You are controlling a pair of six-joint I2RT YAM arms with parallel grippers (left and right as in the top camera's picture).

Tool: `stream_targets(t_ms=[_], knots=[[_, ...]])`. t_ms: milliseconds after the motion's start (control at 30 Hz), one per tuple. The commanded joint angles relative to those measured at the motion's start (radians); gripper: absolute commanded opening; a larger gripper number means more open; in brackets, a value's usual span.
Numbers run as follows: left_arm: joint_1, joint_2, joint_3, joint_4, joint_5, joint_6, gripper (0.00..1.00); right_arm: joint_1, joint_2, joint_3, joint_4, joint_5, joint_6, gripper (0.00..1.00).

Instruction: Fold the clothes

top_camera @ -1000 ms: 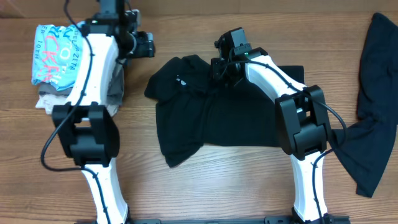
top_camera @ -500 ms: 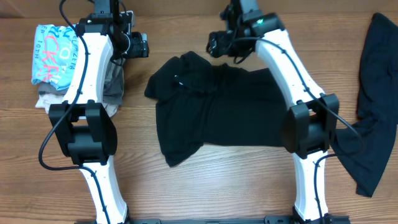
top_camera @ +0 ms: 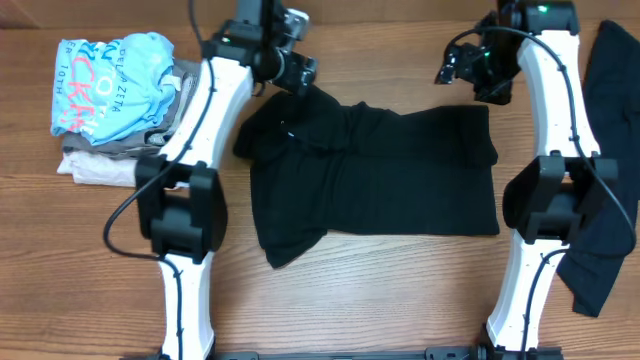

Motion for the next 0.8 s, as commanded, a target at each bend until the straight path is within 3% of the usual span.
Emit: stream_targets(t_ms=[0,67,133,200,233,433,567,767], knots=[[0.005,0.066,0.016,-0.002,0.082,0.028,0.85,-0.011,-0.002,0.028,0.000,0.007,-0.014,0.92],[0.004,0.085,0.016,-0.001,0.096,0.025,0.79,-0.012,-0.002,0.028,0.009,0.026,-0.014,0.90],[0.004,0.100,0.016,0.002,0.107,0.023,0.64,-0.012,-0.002,0.028,0.016,0.048,-0.014,0.88],[0.004,0.112,0.016,0.004,0.106,0.010,0.30,-0.012,-0.002,0.028,0.018,0.072,-0.014,0.86],[0.005,0.116,0.016,0.004,0.105,-0.003,0.05,-0.012,-0.002,0.028,0.018,0.091,-0.014,0.84],[0.016,0.116,0.025,0.043,0.099,-0.090,0.04,-0.027,0.002,0.023,0.048,0.141,-0.016,0.60],[0.020,0.116,0.034,0.042,0.098,-0.103,0.04,-0.046,0.021,-0.002,0.082,0.164,-0.038,0.60],[0.020,0.116,0.035,0.038,0.098,-0.106,0.04,-0.063,0.074,-0.066,0.142,0.200,-0.039,0.70]])
